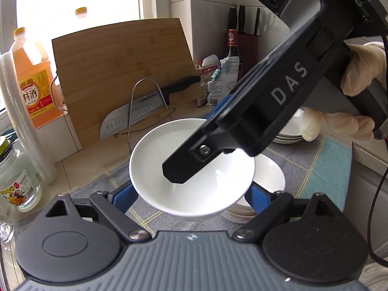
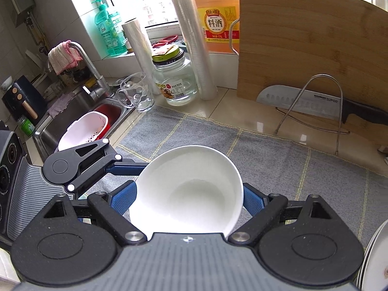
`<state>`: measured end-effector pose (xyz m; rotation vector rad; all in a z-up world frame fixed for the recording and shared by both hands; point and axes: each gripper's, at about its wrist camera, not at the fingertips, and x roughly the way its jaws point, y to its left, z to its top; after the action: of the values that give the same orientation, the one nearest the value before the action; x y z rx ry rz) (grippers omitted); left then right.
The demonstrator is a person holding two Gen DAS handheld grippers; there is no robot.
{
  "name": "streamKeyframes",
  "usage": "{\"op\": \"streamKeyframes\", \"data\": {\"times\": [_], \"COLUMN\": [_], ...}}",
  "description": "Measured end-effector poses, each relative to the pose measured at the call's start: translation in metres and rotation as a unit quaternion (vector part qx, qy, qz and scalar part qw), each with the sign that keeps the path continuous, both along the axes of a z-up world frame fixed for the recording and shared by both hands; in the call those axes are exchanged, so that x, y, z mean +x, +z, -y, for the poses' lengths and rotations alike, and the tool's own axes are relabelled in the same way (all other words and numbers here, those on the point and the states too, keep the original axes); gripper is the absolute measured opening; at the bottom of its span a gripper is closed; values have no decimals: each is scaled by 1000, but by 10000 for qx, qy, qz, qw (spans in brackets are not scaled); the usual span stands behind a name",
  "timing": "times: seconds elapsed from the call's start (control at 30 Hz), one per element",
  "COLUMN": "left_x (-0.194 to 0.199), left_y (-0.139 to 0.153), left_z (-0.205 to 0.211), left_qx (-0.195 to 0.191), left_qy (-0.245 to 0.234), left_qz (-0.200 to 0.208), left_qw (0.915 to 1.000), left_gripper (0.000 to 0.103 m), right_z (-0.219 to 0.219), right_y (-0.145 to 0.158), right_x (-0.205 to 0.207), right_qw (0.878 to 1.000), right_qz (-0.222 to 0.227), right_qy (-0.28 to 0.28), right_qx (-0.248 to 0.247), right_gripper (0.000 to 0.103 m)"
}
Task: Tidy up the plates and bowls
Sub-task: 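Lower the bowl into the nested bowls and open the right gripper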
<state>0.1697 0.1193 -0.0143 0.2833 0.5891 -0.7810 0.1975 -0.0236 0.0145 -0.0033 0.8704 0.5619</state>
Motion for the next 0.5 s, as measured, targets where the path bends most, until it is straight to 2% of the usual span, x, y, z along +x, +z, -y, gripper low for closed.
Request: {"op": "streamKeyframes", "data": {"times": [0.5], "left_x": [1], "left_y": [-12], "left_z": [50], "left_qx": [-158], "left_qy": [-650], "left_qz": [-226], "left_qw": [9975], "left_gripper": [93], "right_z": [54], "right_y": [-6], "right_x": [-26], "right_qw": [9963], "right_qz": [11], "right_qy": [-860], "right_qx": [-65], "right_gripper": [95]}}
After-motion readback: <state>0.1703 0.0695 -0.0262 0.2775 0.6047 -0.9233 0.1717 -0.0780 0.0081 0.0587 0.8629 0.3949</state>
